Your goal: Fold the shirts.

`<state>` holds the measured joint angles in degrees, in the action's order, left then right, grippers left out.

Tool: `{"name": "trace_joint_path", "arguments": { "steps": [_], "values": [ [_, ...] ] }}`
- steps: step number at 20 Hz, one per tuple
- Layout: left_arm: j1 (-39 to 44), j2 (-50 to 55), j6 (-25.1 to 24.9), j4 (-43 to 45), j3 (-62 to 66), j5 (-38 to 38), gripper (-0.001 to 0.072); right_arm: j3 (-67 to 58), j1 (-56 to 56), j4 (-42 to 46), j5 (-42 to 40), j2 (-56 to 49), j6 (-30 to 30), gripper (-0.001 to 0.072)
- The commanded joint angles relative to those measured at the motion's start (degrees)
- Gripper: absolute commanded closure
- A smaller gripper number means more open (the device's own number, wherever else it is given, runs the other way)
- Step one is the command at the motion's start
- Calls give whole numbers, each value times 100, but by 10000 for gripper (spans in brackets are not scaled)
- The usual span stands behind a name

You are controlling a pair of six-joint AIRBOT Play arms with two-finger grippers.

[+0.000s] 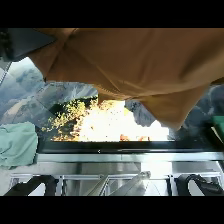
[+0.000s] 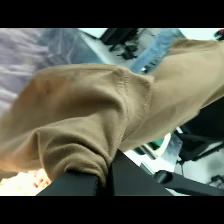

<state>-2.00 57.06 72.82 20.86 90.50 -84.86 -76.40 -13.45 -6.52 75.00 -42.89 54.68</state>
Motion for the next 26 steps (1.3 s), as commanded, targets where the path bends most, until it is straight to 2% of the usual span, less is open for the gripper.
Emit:
{"name": "trace_joint_path", "arguments": {
  "steps": [1,3,7,10,12,13,14,15,18,20,22,24,26],
  "values": [
    [-4,-293,-52,192,-61,-236,683,-2,2,83,111,175,11,690],
    [-4,-382,-28,675,-101,-177,683,-2,2,629,-48,98,-17,690],
    [-4,-142,-48,813,-868,55,681,105,249,1545,-125,-638,-17,690],
    [-7,494,-393,811,-1585,142,681,271,883,2076,-127,-1672,-22,689],
    [-4,984,-837,809,-1978,415,679,273,1252,2483,-330,-2544,-22,689],
    [-7,1290,-1123,811,-2129,695,535,273,1357,2608,-564,-2953,-26,651],
    [-22,1572,-1172,804,-2208,966,367,271,1377,2612,-769,-3370,-87,377],
    [-72,1814,-1174,793,-2199,1113,367,269,1327,2496,-850,-3709,-85,162],
    [-470,2498,-1167,798,-1606,828,367,271,804,2391,-413,-4061,-83,154],
    [-844,2835,-1161,833,-1097,129,367,273,251,2433,313,-4054,-79,155],
    [-1104,3010,-997,1071,-911,-538,367,400,-254,2983,1023,-4057,175,156],
    [-1141,2949,-920,1519,-1351,-866,367,872,-645,3740,1552,-4037,328,157],
    [-984,2658,-933,2004,-2330,-636,367,1644,-975,4315,1449,-3930,328,157]
  ]
}}
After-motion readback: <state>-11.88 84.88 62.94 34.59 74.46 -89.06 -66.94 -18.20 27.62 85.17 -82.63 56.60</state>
